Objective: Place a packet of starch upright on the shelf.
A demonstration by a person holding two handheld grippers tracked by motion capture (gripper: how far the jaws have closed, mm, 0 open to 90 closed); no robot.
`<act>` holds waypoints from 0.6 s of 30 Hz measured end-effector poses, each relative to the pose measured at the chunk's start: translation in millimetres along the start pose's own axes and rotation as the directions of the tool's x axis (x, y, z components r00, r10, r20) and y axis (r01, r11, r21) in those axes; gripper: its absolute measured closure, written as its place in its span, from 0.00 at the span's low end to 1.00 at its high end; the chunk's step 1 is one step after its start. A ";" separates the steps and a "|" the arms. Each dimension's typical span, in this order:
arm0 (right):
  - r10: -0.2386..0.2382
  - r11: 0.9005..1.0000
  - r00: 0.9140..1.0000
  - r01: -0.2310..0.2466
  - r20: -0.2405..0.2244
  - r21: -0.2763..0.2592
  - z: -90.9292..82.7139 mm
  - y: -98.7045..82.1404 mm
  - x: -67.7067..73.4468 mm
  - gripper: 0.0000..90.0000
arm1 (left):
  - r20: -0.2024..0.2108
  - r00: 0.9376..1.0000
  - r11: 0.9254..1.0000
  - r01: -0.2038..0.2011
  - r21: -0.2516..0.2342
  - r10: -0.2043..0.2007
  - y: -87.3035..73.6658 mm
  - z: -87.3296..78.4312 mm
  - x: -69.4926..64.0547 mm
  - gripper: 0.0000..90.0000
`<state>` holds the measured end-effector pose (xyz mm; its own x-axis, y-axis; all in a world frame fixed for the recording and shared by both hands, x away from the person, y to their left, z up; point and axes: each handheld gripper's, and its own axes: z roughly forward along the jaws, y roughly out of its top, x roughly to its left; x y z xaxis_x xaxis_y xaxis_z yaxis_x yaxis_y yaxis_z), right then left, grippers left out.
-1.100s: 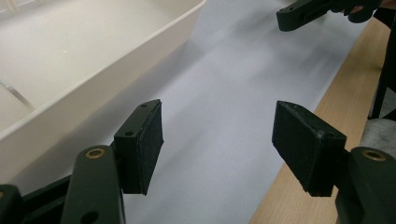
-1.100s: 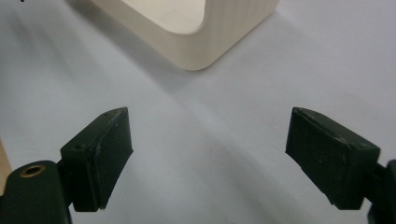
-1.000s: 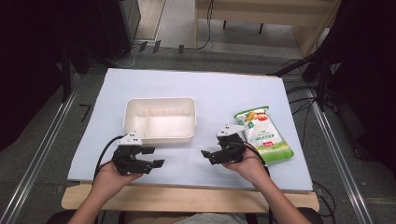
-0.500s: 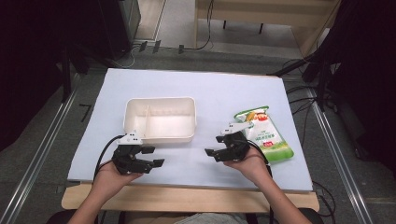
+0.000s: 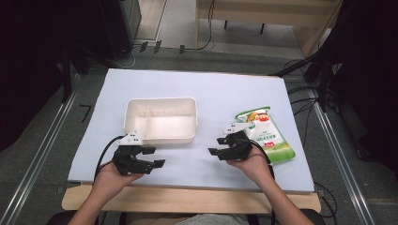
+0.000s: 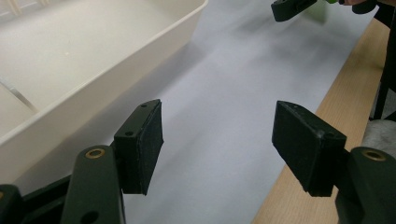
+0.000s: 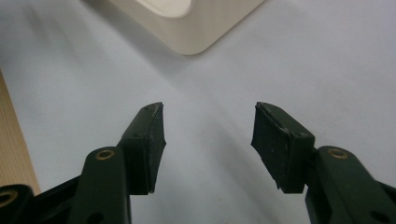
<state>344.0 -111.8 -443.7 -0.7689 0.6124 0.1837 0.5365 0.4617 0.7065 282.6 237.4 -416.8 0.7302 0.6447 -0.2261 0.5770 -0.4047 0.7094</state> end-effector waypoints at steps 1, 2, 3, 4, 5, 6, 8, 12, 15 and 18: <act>0.004 1.000 1.000 -0.004 0.010 -0.002 -0.8 0.0 -1.5 0.51 | 0.000 1.000 1.000 0.000 0.000 0.000 0.0 0.0 0.0 0.38; 0.004 1.000 1.000 -0.004 0.010 -0.002 -0.8 0.0 -1.5 0.51 | 0.000 1.000 1.000 -0.001 0.001 0.001 0.0 0.0 0.0 0.38; 0.003 1.000 1.000 -0.003 0.012 -0.001 -1.3 0.0 -1.8 0.51 | 0.000 1.000 1.000 -0.001 0.001 0.001 0.0 0.0 -0.1 0.38; 0.004 1.000 1.000 -0.004 0.017 -0.002 -1.6 0.0 -1.9 0.51 | 0.001 1.000 1.000 0.000 0.000 0.000 0.0 0.1 -0.2 0.38; 0.005 1.000 1.000 -0.005 0.019 -0.002 -1.7 0.0 -1.9 0.51 | 0.002 1.000 1.000 -0.001 0.001 0.001 0.0 0.1 -0.2 0.38; -0.002 1.000 1.000 0.002 0.026 0.004 -1.2 -0.2 -2.0 0.51 | 0.001 1.000 1.000 -0.001 0.001 0.001 0.0 0.0 -0.1 0.38; -0.009 1.000 0.999 0.008 0.033 0.013 -0.4 -0.5 -2.0 0.51 | 0.001 1.000 1.000 -0.001 0.001 0.001 0.0 0.0 -0.1 0.38; -0.008 1.000 0.999 0.007 0.034 0.014 -0.2 -0.8 -2.8 0.51 | 0.001 1.000 1.000 -0.001 0.001 0.001 0.0 0.0 -0.1 0.38; 0.004 1.000 1.000 -0.004 0.028 0.007 -1.0 -0.8 -3.8 0.51 | 0.000 1.000 1.000 0.000 -0.001 0.000 0.0 0.0 -0.2 0.38; 0.010 1.000 1.000 -0.010 0.027 0.006 -2.5 -1.3 -5.8 0.52 | -0.001 1.000 1.000 0.001 -0.003 -0.001 0.1 -0.1 -0.2 0.38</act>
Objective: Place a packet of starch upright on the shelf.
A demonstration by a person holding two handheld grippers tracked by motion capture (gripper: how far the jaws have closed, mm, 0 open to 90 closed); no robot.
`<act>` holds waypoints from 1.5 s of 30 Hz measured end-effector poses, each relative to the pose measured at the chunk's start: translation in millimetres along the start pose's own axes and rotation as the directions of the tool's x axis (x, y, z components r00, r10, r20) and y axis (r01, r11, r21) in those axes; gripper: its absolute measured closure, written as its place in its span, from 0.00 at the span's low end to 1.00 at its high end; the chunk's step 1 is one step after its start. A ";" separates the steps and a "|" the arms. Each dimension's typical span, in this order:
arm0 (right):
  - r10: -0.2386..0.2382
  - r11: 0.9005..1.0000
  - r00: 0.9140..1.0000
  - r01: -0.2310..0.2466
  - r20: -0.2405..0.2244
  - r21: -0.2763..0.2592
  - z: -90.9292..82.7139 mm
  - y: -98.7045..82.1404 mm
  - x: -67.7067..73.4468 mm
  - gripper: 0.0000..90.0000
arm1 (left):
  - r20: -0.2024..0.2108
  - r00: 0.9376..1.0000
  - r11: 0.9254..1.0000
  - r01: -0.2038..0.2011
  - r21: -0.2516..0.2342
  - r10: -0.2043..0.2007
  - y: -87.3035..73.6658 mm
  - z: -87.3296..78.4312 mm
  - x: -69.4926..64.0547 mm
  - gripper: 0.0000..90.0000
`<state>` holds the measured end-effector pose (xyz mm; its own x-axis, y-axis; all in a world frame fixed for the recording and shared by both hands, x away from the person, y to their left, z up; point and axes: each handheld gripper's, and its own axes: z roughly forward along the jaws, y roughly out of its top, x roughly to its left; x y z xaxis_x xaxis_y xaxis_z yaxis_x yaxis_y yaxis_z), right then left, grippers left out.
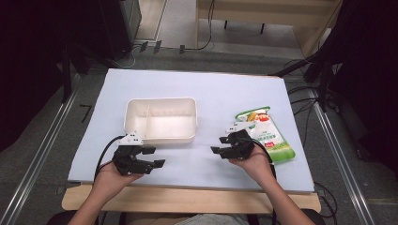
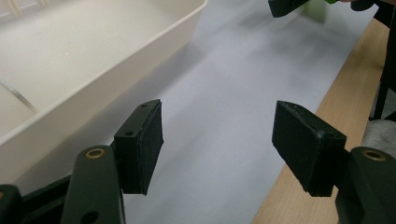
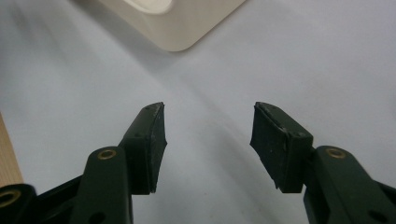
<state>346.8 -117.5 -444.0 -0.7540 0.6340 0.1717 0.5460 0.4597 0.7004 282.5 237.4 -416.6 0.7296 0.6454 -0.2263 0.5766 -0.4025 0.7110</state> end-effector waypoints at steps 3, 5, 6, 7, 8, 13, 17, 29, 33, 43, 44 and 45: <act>0.002 1.000 1.000 -0.002 -0.005 -0.008 -0.4 -0.4 -2.0 0.55 | 0.000 1.000 1.000 -0.001 0.000 0.001 0.1 0.1 0.3 0.38; 0.002 1.000 1.000 -0.002 0.005 -0.012 -1.2 -0.7 -3.8 0.55 | 0.000 1.000 1.000 -0.001 0.000 0.001 0.1 0.1 0.2 0.38; 0.002 1.000 1.000 -0.002 0.005 -0.012 -1.2 -0.7 -3.8 0.55 | 0.000 1.000 1.000 -0.001 0.000 0.001 0.1 0.1 0.2 0.38; 0.006 1.000 1.000 -0.006 0.008 -0.008 -2.2 -0.8 -4.4 0.56 | 0.001 1.000 1.000 0.000 0.000 0.000 0.1 0.1 0.1 0.38; 0.014 1.000 1.000 -0.014 0.010 -0.008 -2.8 -0.9 -5.3 0.56 | 0.001 1.000 1.000 0.000 0.000 0.000 0.1 0.0 0.1 0.38; 0.029 1.000 0.999 -0.029 0.032 -0.006 -8.9 -3.3 -12.2 0.61 | 0.003 1.000 1.000 -0.002 -0.002 0.002 0.7 -0.3 0.6 0.38; 0.047 0.999 0.999 -0.047 0.022 -0.009 -14.9 -6.7 -18.3 0.69 | 0.008 1.000 1.000 -0.001 -0.005 0.001 1.7 -0.1 1.0 0.38; 0.146 0.988 0.987 -0.149 0.069 0.046 -22.2 -21.4 -36.6 0.99 | 0.023 1.000 1.000 -0.013 -0.006 0.013 7.6 5.0 1.5 0.38; 0.184 0.977 0.977 -0.193 0.106 0.086 -22.5 -28.1 -46.1 1.00 | 0.026 0.999 1.000 -0.023 0.001 0.023 10.4 6.8 1.8 0.38; 0.190 0.970 0.967 -0.211 0.170 0.117 -27.4 -37.5 -57.1 1.00 | 0.038 0.999 0.999 -0.036 0.004 0.035 13.9 10.7 1.2 0.38; 0.174 0.972 0.969 -0.197 0.176 0.124 -27.1 -38.0 -57.3 1.00 | 0.038 0.999 0.999 -0.035 0.003 0.034 14.1 10.9 1.1 0.38; 0.171 0.972 0.968 -0.196 0.184 0.132 -27.2 -38.4 -57.4 1.00 | 0.039 0.999 0.999 -0.033 0.001 0.033 14.2 11.0 0.9 0.38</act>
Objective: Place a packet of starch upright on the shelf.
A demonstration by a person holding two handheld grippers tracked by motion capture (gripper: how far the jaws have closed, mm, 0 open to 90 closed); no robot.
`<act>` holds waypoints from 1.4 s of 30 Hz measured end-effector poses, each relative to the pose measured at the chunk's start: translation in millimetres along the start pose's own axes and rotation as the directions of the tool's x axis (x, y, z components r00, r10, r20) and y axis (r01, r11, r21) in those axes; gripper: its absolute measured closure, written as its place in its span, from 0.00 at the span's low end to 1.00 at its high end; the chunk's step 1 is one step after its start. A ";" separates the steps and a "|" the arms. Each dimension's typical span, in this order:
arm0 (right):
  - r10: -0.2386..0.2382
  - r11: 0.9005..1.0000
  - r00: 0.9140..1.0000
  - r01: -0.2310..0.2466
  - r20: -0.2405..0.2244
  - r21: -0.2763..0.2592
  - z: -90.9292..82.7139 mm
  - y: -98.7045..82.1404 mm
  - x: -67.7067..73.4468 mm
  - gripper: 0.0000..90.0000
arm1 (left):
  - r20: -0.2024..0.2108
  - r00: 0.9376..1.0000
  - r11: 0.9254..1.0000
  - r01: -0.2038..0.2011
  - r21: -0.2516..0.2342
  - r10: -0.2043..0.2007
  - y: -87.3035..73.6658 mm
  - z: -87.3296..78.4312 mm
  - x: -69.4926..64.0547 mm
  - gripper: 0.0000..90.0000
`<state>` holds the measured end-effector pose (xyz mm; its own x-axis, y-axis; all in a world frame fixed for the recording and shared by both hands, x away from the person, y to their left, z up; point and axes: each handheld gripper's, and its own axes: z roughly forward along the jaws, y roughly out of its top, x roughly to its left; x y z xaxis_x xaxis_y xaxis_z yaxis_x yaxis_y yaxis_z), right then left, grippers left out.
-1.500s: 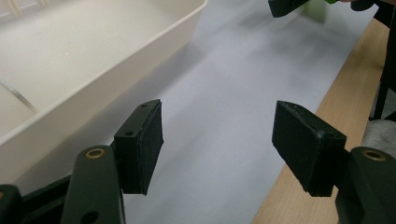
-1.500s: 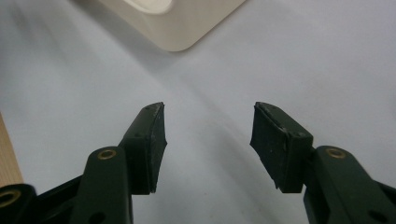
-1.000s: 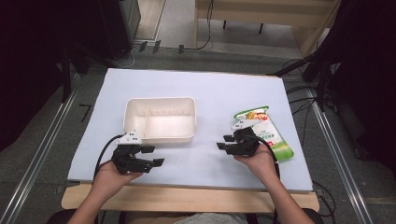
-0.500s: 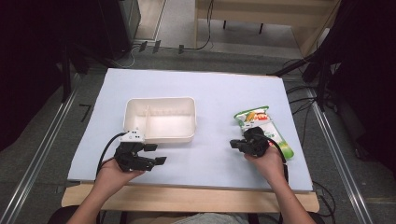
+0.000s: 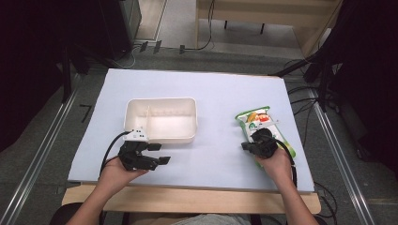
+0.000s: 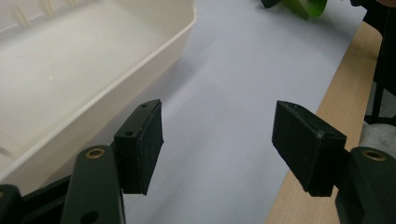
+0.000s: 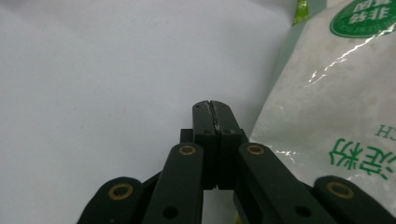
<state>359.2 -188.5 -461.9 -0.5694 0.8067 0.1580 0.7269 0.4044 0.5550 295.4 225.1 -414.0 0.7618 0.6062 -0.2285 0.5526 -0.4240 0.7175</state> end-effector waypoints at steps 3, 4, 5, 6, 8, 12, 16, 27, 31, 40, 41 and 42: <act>0.015 1.000 1.000 -0.015 -0.002 0.008 -1.5 -2.0 -4.8 1.00 | 0.003 1.000 1.000 0.000 -0.003 0.000 -0.1 0.3 -0.1 0.38; 0.025 1.000 1.000 -0.025 -0.003 0.007 -2.2 -2.5 -6.3 1.00 | 0.002 1.000 1.000 0.000 -0.002 0.000 -0.1 0.5 -0.3 0.38; 0.036 0.999 0.999 -0.036 -0.004 0.011 -4.0 -4.1 -11.5 1.00 | 0.004 1.000 1.000 -0.001 -0.002 0.001 -0.1 0.7 -0.3 0.38; 0.036 0.999 0.999 -0.036 -0.004 0.011 -4.0 -4.1 -11.5 1.00 | 0.004 1.000 1.000 -0.002 -0.002 0.002 -0.1 0.6 -0.3 0.38; 0.056 0.998 0.998 -0.056 -0.008 0.008 -6.4 -6.3 -18.0 1.00 | 0.003 1.000 1.000 -0.001 -0.003 0.001 -0.1 0.3 -0.2 0.38; 0.122 0.993 0.993 -0.122 0.009 0.006 -16.1 -13.6 -37.2 1.00 | -0.002 1.000 1.000 0.000 0.001 0.000 0.1 0.4 -0.3 0.38; 0.221 0.975 0.975 -0.221 0.026 -0.005 -24.2 -15.9 -53.6 1.00 | 0.002 1.000 1.000 -0.001 -0.001 0.001 0.0 0.8 -0.5 0.38; 0.165 0.977 0.986 -0.163 0.003 -0.138 -42.0 25.3 -43.5 1.00 | -0.009 1.000 1.000 0.007 -0.008 -0.007 -1.4 -0.6 -0.9 0.38; 0.180 0.974 0.983 -0.173 0.032 -0.146 -41.7 40.7 -54.6 1.00 | -0.012 1.000 1.000 0.009 -0.013 -0.009 -2.8 -2.8 -1.2 0.38; 0.245 0.961 0.965 -0.228 0.098 -0.156 -21.4 89.7 -92.5 1.00 | -0.022 1.000 1.000 0.017 -0.018 -0.018 -7.0 -6.8 -0.7 0.38; 0.253 0.960 0.962 -0.236 0.107 -0.150 -18.9 93.4 -96.2 1.00 | -0.024 1.000 1.000 0.020 -0.019 -0.020 -7.7 -7.8 -0.9 0.38; 0.263 0.959 0.958 -0.245 0.117 -0.145 -16.5 96.2 -100.3 1.00 | -0.026 0.999 1.000 0.021 -0.022 -0.021 -8.5 -8.5 -0.9 0.38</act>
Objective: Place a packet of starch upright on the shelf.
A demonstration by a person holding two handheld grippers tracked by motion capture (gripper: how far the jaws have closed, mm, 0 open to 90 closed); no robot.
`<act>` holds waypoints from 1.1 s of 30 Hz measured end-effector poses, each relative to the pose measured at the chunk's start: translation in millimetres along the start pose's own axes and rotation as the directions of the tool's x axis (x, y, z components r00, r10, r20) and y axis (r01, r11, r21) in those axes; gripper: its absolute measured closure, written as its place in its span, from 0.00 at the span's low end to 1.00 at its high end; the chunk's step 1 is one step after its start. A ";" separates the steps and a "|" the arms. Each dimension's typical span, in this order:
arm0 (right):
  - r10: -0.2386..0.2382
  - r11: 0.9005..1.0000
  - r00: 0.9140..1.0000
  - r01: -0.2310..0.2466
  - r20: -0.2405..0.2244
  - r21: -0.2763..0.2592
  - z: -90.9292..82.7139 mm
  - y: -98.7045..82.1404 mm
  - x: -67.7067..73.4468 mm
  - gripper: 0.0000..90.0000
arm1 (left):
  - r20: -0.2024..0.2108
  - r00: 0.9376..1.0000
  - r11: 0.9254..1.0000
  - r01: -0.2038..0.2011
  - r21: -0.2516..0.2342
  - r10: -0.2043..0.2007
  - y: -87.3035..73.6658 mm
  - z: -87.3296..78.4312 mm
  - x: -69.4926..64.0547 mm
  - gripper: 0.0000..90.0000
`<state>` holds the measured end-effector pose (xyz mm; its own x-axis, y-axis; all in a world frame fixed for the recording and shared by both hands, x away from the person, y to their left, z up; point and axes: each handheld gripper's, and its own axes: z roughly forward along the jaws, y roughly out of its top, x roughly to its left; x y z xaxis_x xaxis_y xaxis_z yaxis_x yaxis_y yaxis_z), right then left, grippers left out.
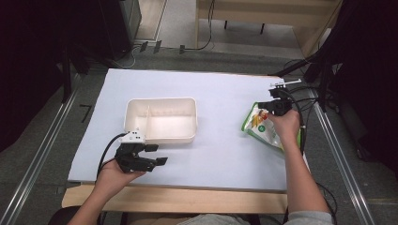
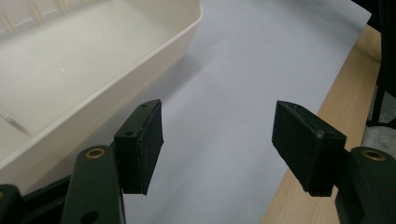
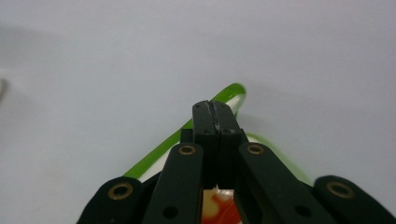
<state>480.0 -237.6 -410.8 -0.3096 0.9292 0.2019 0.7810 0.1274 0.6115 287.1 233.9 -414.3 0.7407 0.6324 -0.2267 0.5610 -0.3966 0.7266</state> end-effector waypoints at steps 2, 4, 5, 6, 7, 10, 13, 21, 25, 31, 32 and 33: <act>0.028 1.000 1.000 -0.028 0.008 0.011 7.2 4.6 -7.1 1.00 | -0.005 1.000 1.000 0.003 0.001 -0.003 -1.3 -1.6 -0.2 0.38; 0.064 0.997 0.998 -0.064 0.016 0.042 19.5 5.1 -16.7 1.00 | -0.009 1.000 1.000 0.011 -0.003 -0.011 -3.8 -3.9 -0.5 0.38; 0.071 0.996 0.997 -0.072 0.025 0.052 22.8 4.7 -18.5 1.00 | -0.009 1.000 1.000 0.011 -0.003 -0.011 -3.8 -3.9 -0.5 0.38; 0.073 0.995 0.997 -0.075 0.022 0.062 25.9 4.4 -20.1 1.00 | -0.018 1.000 1.000 0.011 0.000 -0.011 -5.2 -5.5 -0.5 0.38; 0.070 0.995 0.997 -0.072 0.021 0.067 28.4 4.0 -21.0 1.00 | -0.018 1.000 1.000 0.011 0.000 -0.011 -5.2 -5.5 -0.5 0.38; 0.077 0.994 0.997 -0.078 0.018 0.082 34.5 3.2 -20.4 1.00 | -0.021 1.000 1.000 0.020 -0.008 -0.020 -7.7 -7.7 -0.2 0.38; 0.089 0.992 0.996 -0.090 0.010 0.089 38.4 2.8 -19.6 1.00 | -0.023 0.999 1.000 0.025 -0.008 -0.025 -9.5 -9.2 -0.3 0.38; 0.057 0.993 0.997 -0.051 -0.050 0.111 41.7 -2.0 -8.7 1.00 | -0.038 0.999 1.000 0.027 0.001 -0.027 -11.0 -11.3 -0.6 0.38; 0.019 0.993 0.997 -0.011 -0.072 0.114 42.8 -5.3 2.5 1.00 | -0.030 0.999 1.000 0.024 0.005 -0.024 -11.1 -9.8 -1.0 0.38; -0.057 0.989 0.992 0.071 -0.111 0.131 41.2 -10.9 23.2 1.00 | -0.032 0.999 1.000 0.024 0.005 -0.023 -11.0 -10.1 -0.6 0.38; -0.068 0.988 0.991 0.083 -0.118 0.130 40.9 -12.5 26.2 1.00 | -0.031 0.999 1.000 0.023 0.004 -0.023 -10.9 -10.1 -0.6 0.38; -0.078 0.987 0.989 0.094 -0.122 0.127 40.6 -14.1 28.7 1.00 | -0.030 0.999 1.000 0.023 0.002 -0.023 -10.8 -10.0 -0.6 0.38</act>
<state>482.1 -198.6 -444.7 -0.4337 0.8669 0.2457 0.8112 0.2570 0.5252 276.9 244.5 -415.5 0.7162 0.6612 -0.2234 0.5786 -0.3834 0.7199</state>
